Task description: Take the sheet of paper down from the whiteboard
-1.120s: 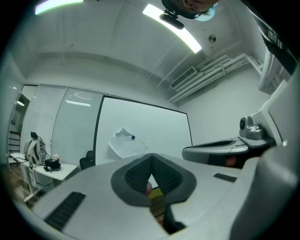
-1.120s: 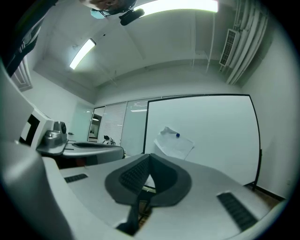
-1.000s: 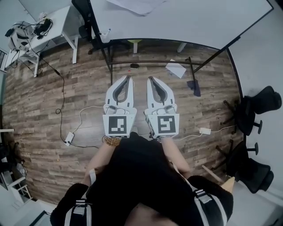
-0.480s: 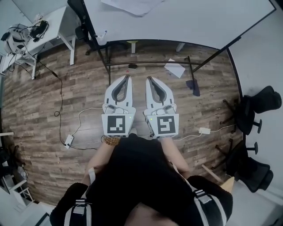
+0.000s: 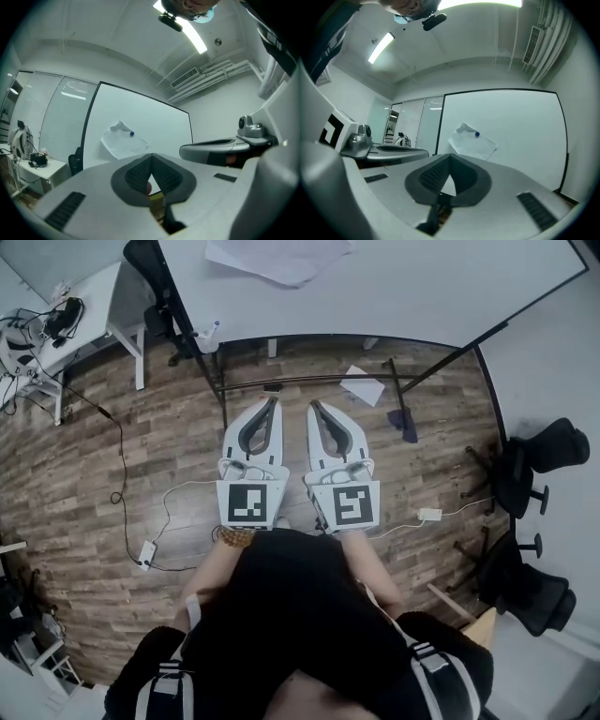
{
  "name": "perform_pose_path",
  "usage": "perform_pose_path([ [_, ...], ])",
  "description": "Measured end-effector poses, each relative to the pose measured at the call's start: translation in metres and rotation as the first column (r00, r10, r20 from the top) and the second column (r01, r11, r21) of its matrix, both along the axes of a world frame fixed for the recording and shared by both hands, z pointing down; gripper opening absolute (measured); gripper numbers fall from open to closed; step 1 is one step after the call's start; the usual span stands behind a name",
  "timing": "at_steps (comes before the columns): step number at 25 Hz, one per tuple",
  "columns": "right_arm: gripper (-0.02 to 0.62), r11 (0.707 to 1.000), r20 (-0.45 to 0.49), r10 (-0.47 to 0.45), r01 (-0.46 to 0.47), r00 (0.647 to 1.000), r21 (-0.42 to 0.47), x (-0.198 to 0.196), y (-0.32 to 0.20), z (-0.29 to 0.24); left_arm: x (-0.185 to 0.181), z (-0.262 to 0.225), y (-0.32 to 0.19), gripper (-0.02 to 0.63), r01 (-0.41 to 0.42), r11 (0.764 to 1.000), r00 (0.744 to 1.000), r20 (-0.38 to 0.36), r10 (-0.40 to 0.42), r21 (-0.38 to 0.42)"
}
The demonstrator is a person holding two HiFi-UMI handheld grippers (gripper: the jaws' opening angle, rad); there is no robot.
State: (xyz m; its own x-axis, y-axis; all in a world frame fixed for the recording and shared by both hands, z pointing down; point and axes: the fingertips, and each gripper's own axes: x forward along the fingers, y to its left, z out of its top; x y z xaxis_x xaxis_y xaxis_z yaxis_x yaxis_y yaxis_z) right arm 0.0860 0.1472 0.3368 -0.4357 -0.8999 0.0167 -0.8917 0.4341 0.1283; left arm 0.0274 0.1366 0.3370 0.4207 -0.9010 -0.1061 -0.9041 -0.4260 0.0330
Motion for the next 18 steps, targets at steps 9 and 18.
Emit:
perform_pose_path([
  [9, -0.002, 1.000, -0.044, 0.019, -0.019, 0.999, 0.002, -0.030, -0.050, -0.002, -0.030, 0.003, -0.051, 0.011, -0.033, 0.999, 0.999, -0.001, 0.033, 0.009],
  [18, -0.002, 0.999, -0.075, 0.038, -0.036, 0.996, 0.020, -0.064, -0.093, -0.001, -0.067, 0.009, -0.092, 0.009, -0.067, 0.998, 0.998, -0.021, 0.067, 0.006],
])
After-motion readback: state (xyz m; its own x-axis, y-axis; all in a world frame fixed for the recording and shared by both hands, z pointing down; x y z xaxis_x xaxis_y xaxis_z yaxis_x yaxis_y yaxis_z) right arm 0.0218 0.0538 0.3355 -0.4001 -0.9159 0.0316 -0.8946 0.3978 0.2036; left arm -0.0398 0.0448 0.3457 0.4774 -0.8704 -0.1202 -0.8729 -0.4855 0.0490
